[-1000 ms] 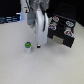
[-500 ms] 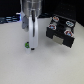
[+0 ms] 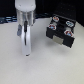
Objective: Open the kcup holder, insert the kcup into the holder, and close the kcup holder
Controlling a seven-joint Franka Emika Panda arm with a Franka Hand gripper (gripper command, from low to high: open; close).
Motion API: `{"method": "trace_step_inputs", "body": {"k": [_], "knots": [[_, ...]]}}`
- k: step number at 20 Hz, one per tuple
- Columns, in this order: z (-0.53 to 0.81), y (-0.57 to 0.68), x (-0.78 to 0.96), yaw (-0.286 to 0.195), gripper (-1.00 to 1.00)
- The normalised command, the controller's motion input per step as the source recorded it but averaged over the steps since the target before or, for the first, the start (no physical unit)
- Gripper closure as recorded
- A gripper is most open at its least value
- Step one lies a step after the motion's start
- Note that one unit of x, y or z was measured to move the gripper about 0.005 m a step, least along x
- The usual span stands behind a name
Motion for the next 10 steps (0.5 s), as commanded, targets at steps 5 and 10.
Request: {"method": "trace_step_inputs", "body": {"k": [5, 10], "knots": [[-0.1, -0.03, -0.15, -0.168, -1.0], [0.22, 0.02, -0.01, -0.042, -1.0]]}}
